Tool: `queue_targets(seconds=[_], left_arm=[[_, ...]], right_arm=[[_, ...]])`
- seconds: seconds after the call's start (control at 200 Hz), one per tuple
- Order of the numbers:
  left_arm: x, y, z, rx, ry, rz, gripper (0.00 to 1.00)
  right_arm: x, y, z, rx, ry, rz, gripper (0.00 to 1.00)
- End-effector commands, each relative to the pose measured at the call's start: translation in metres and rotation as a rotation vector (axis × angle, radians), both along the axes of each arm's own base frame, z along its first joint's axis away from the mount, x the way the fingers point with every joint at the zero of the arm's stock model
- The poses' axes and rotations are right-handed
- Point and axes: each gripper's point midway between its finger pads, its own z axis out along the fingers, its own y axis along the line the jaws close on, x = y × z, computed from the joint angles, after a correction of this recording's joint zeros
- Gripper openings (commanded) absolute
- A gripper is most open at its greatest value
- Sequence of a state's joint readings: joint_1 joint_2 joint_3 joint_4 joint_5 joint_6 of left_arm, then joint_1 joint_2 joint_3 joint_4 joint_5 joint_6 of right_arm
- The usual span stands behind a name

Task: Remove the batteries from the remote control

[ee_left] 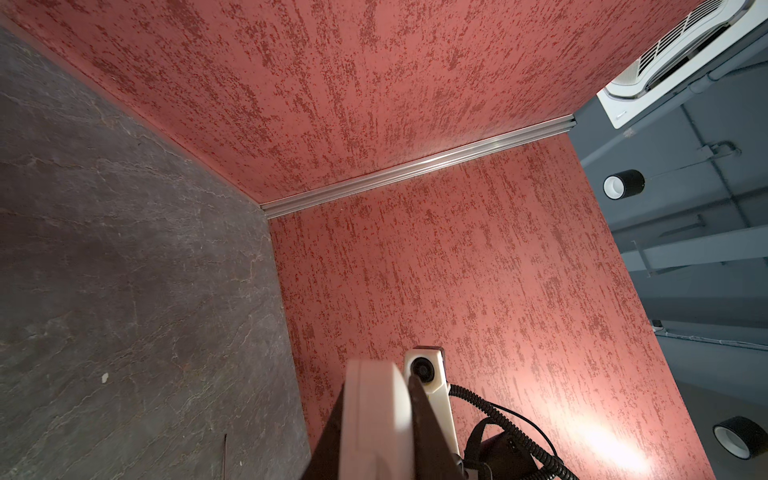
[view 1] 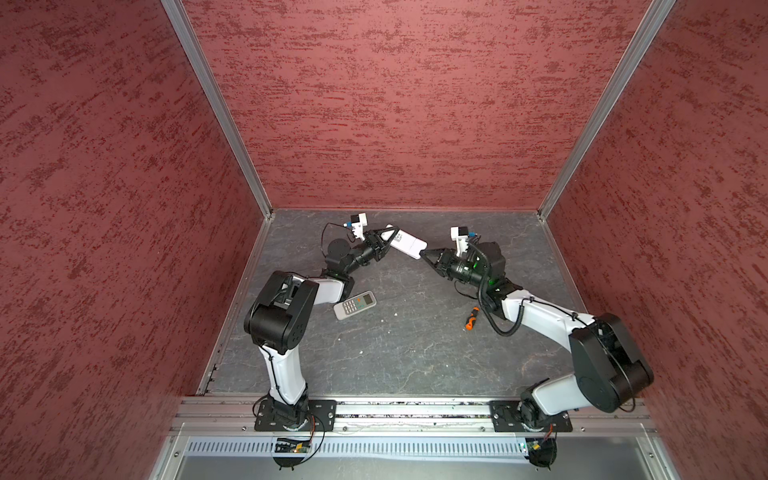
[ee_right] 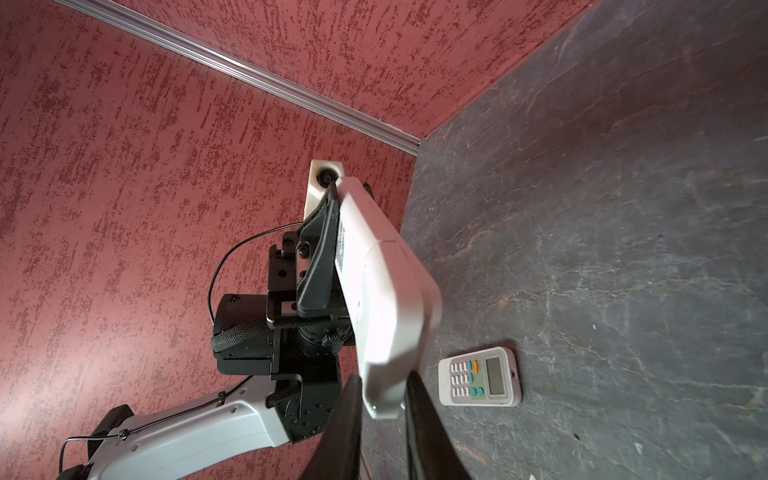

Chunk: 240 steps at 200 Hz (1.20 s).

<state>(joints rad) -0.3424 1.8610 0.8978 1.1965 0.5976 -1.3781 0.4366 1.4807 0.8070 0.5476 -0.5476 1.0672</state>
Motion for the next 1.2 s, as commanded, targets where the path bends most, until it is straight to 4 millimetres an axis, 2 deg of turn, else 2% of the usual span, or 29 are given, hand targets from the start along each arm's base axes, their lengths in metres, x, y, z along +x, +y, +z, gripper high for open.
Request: queue_targets(seconds=[0.0,0.411,1.197], left_arm=[[-0.009,-0.004,0.001,0.022,-0.032,-0.028,0.0],[-0.011,-0.004,0.006,0.017,-0.044,-0.029,0.0],[-0.012,-0.006,0.004,0.021,-0.036,-0.042,0.0]], right_arm=[[0.004,0.0,0.04,0.039,-0.11,0.003,0.21],[0.01,-0.001,0.034,0.033,-0.091,-0.004,0.18],[0.016,0.001,0.037,0.046,-0.123,0.019,0.2]])
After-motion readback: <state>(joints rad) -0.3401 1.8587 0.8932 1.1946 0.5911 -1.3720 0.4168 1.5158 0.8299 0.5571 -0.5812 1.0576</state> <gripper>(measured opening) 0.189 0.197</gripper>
